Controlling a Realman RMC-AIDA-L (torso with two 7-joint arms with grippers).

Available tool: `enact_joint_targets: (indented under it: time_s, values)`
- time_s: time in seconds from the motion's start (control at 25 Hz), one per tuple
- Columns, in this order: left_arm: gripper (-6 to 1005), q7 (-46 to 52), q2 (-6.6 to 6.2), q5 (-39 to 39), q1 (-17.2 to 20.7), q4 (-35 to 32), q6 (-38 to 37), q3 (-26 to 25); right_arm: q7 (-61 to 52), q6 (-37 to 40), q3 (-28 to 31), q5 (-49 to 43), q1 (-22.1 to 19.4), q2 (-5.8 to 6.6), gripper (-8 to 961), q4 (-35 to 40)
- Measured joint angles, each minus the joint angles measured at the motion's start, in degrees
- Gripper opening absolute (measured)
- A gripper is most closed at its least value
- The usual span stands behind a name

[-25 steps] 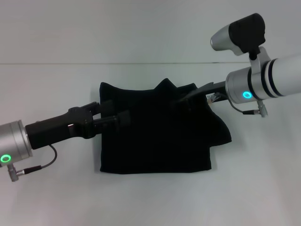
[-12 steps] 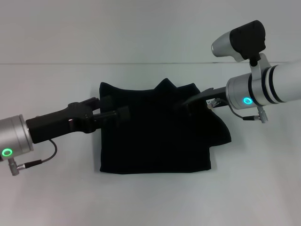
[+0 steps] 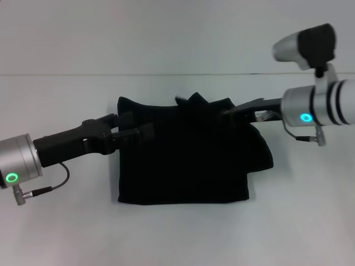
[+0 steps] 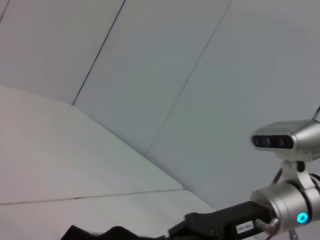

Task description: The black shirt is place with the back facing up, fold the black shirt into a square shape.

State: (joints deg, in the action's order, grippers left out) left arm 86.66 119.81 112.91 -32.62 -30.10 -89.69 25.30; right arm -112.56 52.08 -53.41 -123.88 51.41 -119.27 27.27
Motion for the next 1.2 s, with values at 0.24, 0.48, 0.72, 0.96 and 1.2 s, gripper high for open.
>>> enact_joint_targets:
  time_s: [0.24, 0.48, 0.72, 0.96, 1.2]
  values:
    - [949, -0.1, -0.01, -0.2, -0.6, 0.6, 1.8, 0.0, 0.7, 0.1, 0.0, 7.9, -6.1, -0.08, 14, 2.7]
    - [948, 0.0, -0.34, -0.2, -1.5, 0.7, 3.8, 0.0, 2.8, 0.3, 0.0, 14.3, -10.0, -0.22, 15, 2.3]
    - [948, 0.7, -0.37, -2.2, -2.6, 0.7, 9.3, -0.7, 2.9, 0.4, 0.0, 16.9, -12.0, -0.21, 16, 0.8]
    - [949, 2.8, -0.07, -2.3, -4.5, 0.8, 16.2, -0.5, 3.0, 0.4, 3.6, 18.3, -14.5, 0.17, 95, 0.2]
    - [949, 3.7, 0.13, -2.3, -6.0, 0.8, 22.0, -0.6, 3.6, 2.3, 12.9, 18.8, -17.1, 2.44, 456, 2.9]
